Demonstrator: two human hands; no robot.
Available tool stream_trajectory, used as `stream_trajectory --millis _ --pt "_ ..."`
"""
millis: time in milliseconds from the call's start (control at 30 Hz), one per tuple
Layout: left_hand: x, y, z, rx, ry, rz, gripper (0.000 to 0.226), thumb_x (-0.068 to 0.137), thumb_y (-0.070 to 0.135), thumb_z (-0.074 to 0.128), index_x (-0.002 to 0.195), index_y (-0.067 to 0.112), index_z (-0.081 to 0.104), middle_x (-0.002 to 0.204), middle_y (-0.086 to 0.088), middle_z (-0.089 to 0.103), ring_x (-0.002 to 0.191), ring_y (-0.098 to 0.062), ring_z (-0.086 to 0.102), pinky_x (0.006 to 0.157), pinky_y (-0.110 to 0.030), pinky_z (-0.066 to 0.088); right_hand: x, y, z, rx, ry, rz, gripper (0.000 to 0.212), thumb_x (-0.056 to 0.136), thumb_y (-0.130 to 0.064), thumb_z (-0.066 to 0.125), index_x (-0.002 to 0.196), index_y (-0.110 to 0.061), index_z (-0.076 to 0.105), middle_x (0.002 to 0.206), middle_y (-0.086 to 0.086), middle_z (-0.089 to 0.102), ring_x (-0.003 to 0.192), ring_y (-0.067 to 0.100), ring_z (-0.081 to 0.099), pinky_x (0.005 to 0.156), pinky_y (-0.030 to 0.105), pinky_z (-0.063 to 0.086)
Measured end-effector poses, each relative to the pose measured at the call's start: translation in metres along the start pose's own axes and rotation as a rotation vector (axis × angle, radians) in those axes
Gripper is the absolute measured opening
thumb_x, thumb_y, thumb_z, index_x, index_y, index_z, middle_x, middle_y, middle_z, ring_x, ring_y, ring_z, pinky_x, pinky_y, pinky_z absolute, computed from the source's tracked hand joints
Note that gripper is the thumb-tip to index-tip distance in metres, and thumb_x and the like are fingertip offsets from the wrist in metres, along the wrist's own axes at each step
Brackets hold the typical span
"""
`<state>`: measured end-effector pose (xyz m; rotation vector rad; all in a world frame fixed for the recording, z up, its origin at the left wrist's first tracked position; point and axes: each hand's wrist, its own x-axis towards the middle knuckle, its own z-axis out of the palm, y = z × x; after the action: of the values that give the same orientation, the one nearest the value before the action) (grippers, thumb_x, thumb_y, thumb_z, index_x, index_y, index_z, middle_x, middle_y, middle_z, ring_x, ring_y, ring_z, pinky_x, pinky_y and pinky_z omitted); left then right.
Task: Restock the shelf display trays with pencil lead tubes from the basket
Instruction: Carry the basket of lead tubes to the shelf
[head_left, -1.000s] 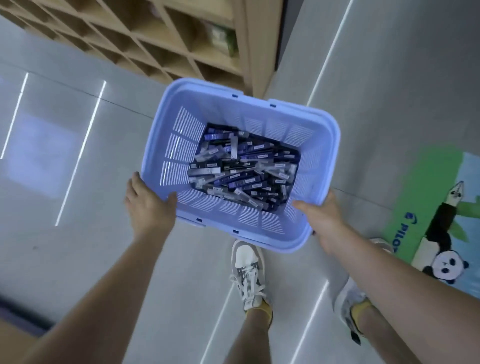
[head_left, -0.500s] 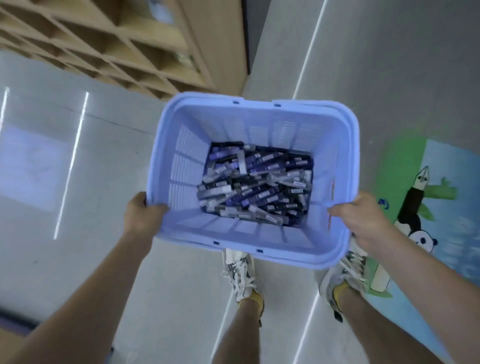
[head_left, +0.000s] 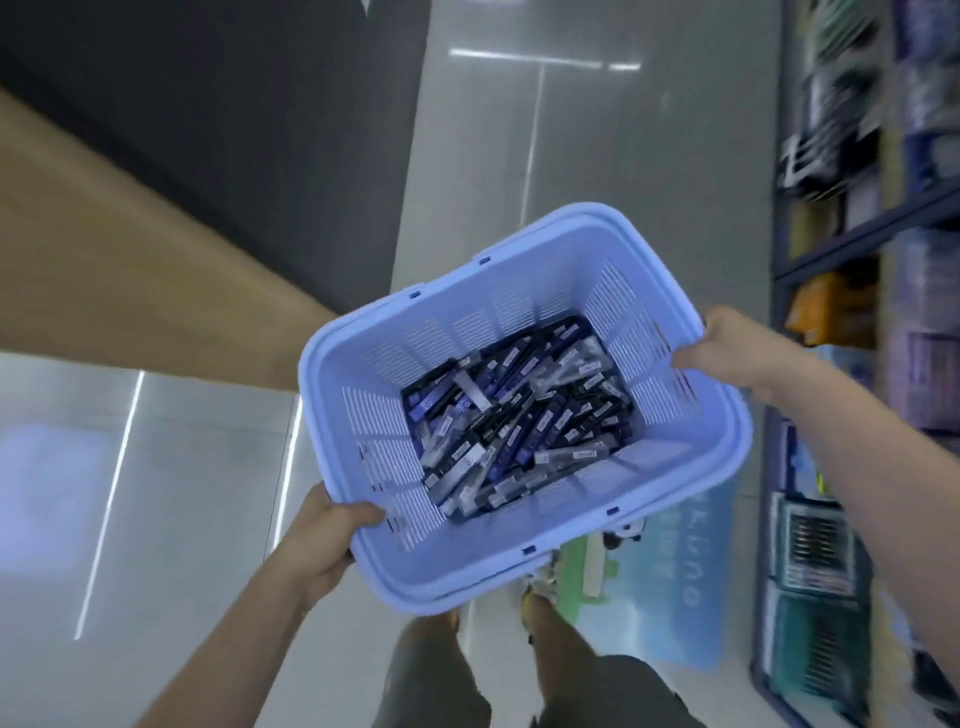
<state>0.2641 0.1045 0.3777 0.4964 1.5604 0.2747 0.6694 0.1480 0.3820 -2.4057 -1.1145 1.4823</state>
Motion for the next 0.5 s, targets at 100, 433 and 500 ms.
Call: stream_trajectory --millis 100,433,500 --pt "-0.033 0.051 0.042 -0.079 0.026 0.043 0.040 0.077 -0.020 0.052 0.108 0.004 0.062 0.097 -0.019 0.072 0.086 -0.039 0.069 0.073 -0.048 0.057 -0.003 -0.039 -0.072 0.109 0.163 -0.035 0.036 0.086 -0.016 0.067 0.119 -0.003 0.062 0.098 0.011 0.060 0.082 0.022 0.055 0.070 0.029 0.043" --pt "-0.019 0.274 0.169 -0.200 0.119 0.144 0.013 0.081 -0.012 0.053 0.081 0.000 0.057 0.080 -0.016 0.059 0.069 -0.026 0.057 0.064 -0.037 0.048 -0.028 -0.166 -0.102 1.052 0.083 0.139 0.075 0.068 -0.047 0.084 0.130 -0.031 0.046 0.119 -0.002 0.064 0.108 0.029 0.063 0.092 0.056 0.051" --pt "-0.012 0.325 0.188 -0.218 0.111 0.188 0.016 0.080 -0.014 0.052 0.084 0.001 0.056 0.079 -0.014 0.055 0.067 -0.025 0.055 0.064 -0.039 0.047 -0.003 -0.193 -0.110 1.104 0.288 0.101 0.066 0.077 -0.024 0.082 0.130 -0.026 0.043 0.111 0.004 0.065 0.098 0.027 0.065 0.086 0.049 0.055"
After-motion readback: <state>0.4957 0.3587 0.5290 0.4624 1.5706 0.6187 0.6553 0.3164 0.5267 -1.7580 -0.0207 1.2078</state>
